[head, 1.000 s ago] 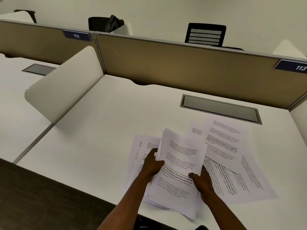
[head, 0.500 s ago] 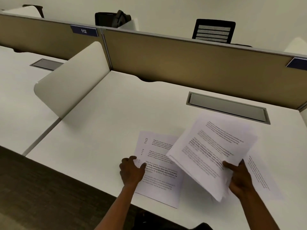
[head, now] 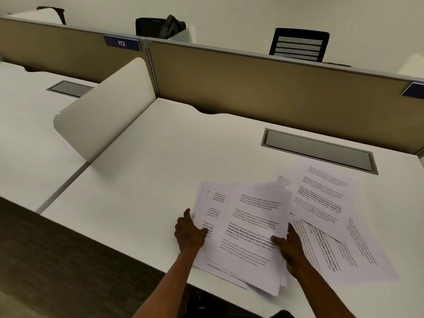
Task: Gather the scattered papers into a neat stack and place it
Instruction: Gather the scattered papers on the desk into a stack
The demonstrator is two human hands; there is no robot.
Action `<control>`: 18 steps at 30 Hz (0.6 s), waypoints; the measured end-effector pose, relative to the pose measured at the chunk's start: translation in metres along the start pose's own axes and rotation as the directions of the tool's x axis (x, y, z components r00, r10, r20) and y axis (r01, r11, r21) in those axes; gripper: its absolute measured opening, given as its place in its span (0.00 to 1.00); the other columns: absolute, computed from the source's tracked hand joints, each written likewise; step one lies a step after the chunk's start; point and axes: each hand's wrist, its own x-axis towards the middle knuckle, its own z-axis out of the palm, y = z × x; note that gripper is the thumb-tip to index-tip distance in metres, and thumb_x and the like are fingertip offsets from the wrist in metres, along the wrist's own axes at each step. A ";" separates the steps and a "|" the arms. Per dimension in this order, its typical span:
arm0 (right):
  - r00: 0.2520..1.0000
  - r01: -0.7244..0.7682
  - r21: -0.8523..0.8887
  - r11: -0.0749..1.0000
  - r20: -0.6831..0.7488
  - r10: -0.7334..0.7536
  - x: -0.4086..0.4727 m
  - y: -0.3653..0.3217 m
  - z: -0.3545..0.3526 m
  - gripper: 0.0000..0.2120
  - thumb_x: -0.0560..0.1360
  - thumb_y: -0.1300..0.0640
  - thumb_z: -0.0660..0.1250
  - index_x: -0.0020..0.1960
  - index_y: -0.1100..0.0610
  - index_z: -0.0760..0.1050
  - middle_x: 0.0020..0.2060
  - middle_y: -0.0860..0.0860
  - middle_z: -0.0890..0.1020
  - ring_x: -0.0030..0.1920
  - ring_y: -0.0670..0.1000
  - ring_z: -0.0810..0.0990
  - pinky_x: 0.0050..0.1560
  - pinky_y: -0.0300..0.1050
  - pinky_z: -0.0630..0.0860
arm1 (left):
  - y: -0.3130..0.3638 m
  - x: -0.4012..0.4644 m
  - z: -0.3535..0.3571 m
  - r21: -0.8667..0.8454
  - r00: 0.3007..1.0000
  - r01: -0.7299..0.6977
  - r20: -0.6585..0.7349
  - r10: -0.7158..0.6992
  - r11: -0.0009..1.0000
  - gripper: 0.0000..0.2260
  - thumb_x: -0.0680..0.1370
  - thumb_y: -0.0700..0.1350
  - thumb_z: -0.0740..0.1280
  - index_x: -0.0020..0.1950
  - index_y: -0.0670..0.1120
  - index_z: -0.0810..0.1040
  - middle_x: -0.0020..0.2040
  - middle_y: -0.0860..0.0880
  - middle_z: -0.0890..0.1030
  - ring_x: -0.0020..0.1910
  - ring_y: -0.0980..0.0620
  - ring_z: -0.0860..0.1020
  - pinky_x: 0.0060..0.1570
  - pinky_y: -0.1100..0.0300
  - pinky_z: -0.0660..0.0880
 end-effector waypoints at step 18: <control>0.999 -0.032 -0.032 0.999 0.041 0.033 -0.002 0.004 0.032 0.33 0.74 0.72 0.67 0.75 0.54 0.63 0.66 0.58 0.75 0.63 0.58 0.75 0.65 0.61 0.74 | 0.022 -0.005 -0.007 -0.273 0.935 -0.172 0.257 0.244 0.946 0.33 0.75 0.46 0.73 0.75 0.49 0.61 0.67 0.46 0.76 0.62 0.45 0.77 0.63 0.49 0.76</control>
